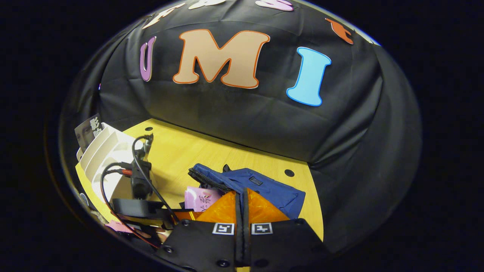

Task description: Open the schoolbag, grab two books from the bookshelf and put them into the schoolbag.

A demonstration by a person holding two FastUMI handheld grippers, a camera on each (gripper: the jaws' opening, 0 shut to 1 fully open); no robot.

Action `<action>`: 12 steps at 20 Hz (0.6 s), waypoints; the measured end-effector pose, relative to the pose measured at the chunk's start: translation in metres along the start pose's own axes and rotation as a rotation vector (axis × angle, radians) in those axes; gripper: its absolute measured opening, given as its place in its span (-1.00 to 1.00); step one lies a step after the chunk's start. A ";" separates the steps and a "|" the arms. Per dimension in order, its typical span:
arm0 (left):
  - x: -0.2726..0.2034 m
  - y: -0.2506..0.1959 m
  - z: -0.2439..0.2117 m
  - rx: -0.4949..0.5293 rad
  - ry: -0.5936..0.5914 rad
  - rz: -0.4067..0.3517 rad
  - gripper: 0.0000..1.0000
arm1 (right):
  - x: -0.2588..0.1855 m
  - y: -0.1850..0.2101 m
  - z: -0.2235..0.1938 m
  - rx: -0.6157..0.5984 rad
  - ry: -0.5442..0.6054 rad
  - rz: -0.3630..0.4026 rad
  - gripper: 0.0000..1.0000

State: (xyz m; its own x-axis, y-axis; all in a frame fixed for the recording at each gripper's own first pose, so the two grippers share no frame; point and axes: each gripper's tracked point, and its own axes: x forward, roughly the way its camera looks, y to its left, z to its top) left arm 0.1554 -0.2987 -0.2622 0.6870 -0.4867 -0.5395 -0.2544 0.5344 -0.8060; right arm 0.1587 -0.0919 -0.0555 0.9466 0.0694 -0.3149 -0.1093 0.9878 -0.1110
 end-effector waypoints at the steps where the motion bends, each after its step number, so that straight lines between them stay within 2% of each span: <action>1: 0.000 0.004 -0.003 -0.005 0.021 0.015 0.29 | -0.001 0.000 -0.001 0.005 0.003 -0.005 -0.95; 2: -0.002 0.008 -0.006 0.001 0.033 0.036 0.39 | -0.001 -0.001 0.001 0.008 0.003 -0.010 -0.95; 3: -0.008 0.011 -0.008 0.021 0.039 0.049 0.39 | 0.000 -0.002 0.001 0.008 0.004 -0.016 -0.96; 4: -0.016 0.016 -0.012 0.055 0.055 0.062 0.65 | 0.000 -0.002 0.001 0.010 0.005 -0.022 -0.98; 5: -0.024 0.021 -0.015 0.100 0.064 0.092 1.00 | 0.000 -0.003 0.001 0.013 0.007 -0.027 -0.95; 6: -0.032 0.028 -0.017 0.150 0.071 0.128 0.92 | 0.000 -0.003 0.001 0.017 0.010 -0.030 -0.98; 8: -0.053 0.031 -0.018 0.229 0.080 0.161 0.92 | 0.002 -0.005 0.002 0.022 0.016 -0.034 -0.95; 10: -0.071 0.022 -0.017 0.292 0.080 0.157 0.91 | 0.005 -0.006 0.003 0.023 0.018 -0.036 -0.98; 11: -0.082 0.015 -0.018 0.321 0.090 0.146 0.83 | 0.004 -0.006 0.003 0.023 0.020 -0.035 -0.95; 12: -0.092 0.008 -0.018 0.346 0.100 0.131 0.91 | 0.004 -0.006 0.003 0.022 0.021 -0.035 -0.98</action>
State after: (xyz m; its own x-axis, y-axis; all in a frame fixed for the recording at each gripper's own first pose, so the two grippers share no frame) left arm 0.0776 -0.2623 -0.2236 0.5894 -0.4547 -0.6677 -0.0793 0.7900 -0.6080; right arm 0.1636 -0.0972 -0.0535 0.9432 0.0322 -0.3306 -0.0695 0.9924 -0.1016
